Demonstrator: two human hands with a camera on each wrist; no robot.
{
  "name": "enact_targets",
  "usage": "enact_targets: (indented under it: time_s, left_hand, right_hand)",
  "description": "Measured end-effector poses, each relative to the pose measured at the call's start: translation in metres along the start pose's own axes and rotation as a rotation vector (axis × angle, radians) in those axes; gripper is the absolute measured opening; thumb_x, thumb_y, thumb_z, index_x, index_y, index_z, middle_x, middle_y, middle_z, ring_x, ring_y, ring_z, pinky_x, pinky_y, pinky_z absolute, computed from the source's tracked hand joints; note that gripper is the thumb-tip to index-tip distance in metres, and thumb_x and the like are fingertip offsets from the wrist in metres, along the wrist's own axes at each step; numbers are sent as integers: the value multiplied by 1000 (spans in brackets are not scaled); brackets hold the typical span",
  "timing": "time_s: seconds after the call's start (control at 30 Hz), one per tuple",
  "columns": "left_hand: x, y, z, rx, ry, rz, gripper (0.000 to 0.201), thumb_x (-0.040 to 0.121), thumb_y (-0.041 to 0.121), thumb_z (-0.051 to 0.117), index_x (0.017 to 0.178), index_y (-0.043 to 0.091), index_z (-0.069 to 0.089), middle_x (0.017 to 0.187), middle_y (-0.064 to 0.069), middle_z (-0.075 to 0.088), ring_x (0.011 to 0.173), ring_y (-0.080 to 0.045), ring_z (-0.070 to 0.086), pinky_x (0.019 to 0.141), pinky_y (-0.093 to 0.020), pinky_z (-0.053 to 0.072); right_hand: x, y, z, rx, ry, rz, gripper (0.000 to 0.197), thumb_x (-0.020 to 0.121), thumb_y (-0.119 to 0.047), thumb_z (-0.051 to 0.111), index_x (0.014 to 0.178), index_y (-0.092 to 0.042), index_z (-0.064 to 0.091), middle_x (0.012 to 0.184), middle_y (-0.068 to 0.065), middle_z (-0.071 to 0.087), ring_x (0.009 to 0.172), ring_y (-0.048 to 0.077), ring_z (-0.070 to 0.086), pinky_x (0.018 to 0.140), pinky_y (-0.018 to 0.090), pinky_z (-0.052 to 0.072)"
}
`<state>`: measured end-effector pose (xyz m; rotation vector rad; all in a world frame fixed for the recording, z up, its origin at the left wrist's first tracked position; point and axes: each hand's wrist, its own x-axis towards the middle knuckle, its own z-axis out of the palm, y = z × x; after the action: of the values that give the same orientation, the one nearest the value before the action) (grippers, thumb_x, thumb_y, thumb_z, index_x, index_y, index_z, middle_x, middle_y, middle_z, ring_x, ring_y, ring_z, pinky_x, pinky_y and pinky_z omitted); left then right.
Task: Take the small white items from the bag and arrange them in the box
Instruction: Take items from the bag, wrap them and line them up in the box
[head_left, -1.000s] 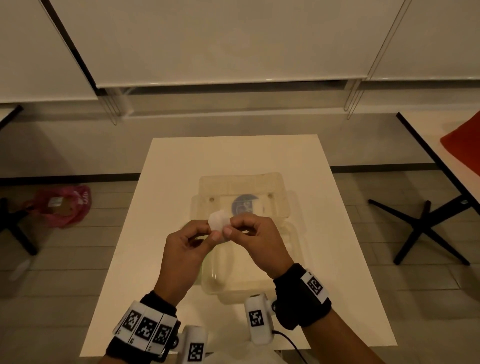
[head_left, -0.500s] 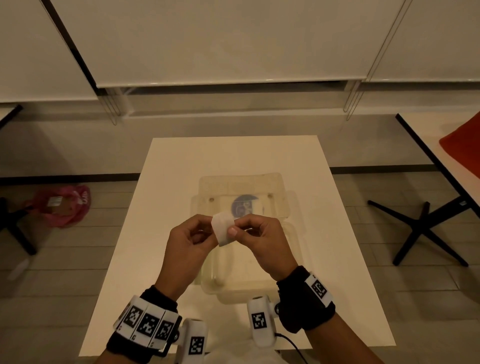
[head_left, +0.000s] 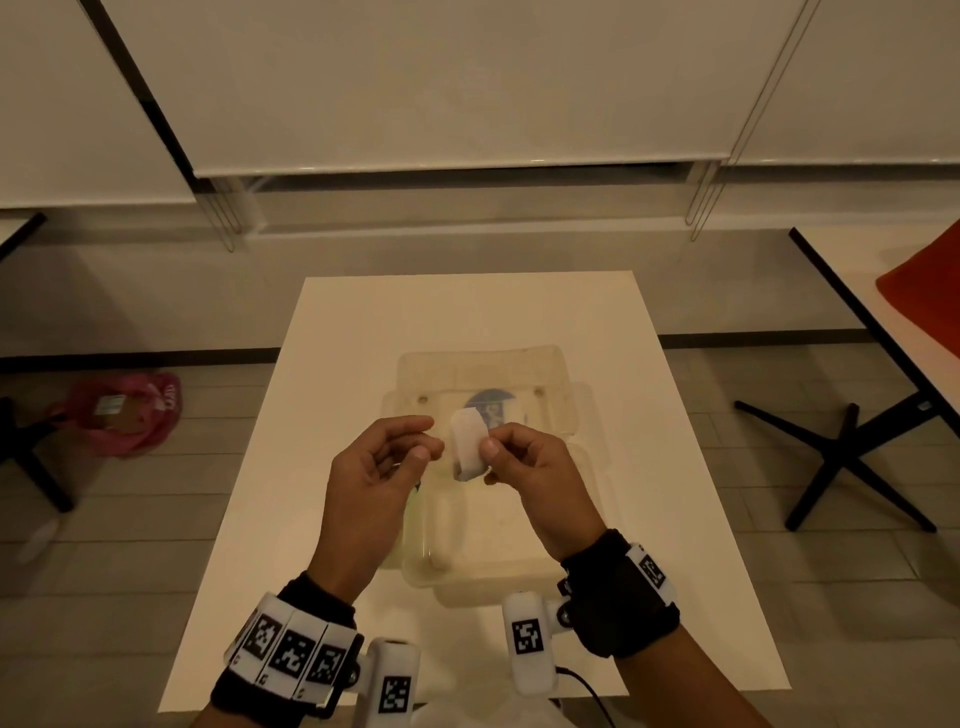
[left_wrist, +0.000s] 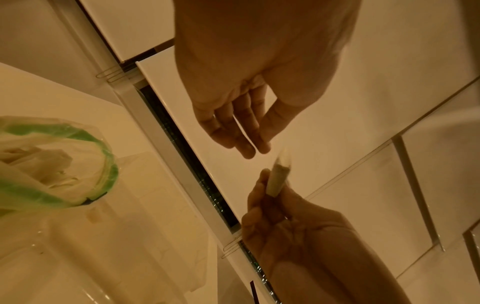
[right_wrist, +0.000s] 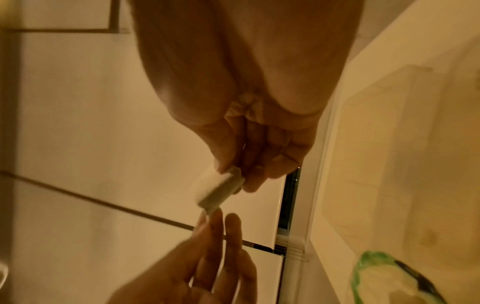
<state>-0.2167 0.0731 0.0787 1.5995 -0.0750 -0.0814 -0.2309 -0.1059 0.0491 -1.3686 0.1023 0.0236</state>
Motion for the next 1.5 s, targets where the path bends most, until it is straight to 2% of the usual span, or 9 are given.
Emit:
enact_targets:
  time_s: [0.17,0.33,0.43,0.53,0.73,1.03,1.17,1.33,1.5]
  left_hand:
    - [6,6,-2,87,-265,-31,34,100,6,53,128,22,63,122,6,69,119,-9,60,97,-27,51]
    - [9,9,5,74,-275,4,16,99,8,55,101,8,71,110,-2,73,103,-13,67,89,-23,52]
    - [13,7,5,102,-158,25,13,97,10,61,86,11,69,78,6,70,70,-5,60,69,-16,47]
    - [16,5,3,135,-120,28,15,94,14,66,80,11,67,68,8,62,61,-5,51,60,-17,42]
    - [19,4,3,129,-101,12,15,93,19,68,81,10,68,66,2,59,59,-11,46,57,-24,41]
    - [15,9,7,146,-121,11,13,88,16,74,81,6,71,75,-10,71,69,-11,62,68,-21,51]
    - [13,8,7,93,-44,-23,13,89,20,72,85,8,69,77,-9,73,69,-11,67,65,-17,49]
    - [6,6,8,165,-175,-94,13,88,25,73,86,13,74,83,-4,75,77,-13,70,74,-25,53]
    - [4,3,11,170,-129,-55,2,85,13,77,85,13,75,86,0,73,83,-12,69,77,-27,53]
  right_hand:
    - [-3,-11,-2,341,-234,252,19,101,-10,46,93,-1,60,88,13,60,83,21,59,76,29,48]
    - [-7,-14,2,337,-348,350,22,95,-5,49,111,4,62,93,16,63,86,28,60,82,36,51]
    - [-8,-14,0,234,-178,263,22,103,-9,44,115,2,59,106,17,67,96,34,66,87,43,53]
    - [-11,-14,-4,250,-61,123,16,104,-11,44,105,-3,58,105,12,66,92,30,67,79,41,54]
    - [-17,-8,-4,25,-62,-8,5,96,-1,57,101,2,57,98,8,68,93,28,68,78,39,58]
    - [-13,-7,-1,-218,-25,-90,14,88,-20,73,86,-6,76,97,4,70,93,22,67,75,46,53]
    - [-12,-7,-4,-111,67,-54,13,84,-13,76,71,-13,75,79,4,63,73,13,56,68,28,44]
    - [-12,-8,-7,-36,115,-19,19,83,-16,77,79,2,73,73,8,62,68,12,50,68,27,42]
    - [-14,-8,-4,-6,120,2,20,82,-24,77,81,-4,76,76,12,66,71,17,51,67,29,43]
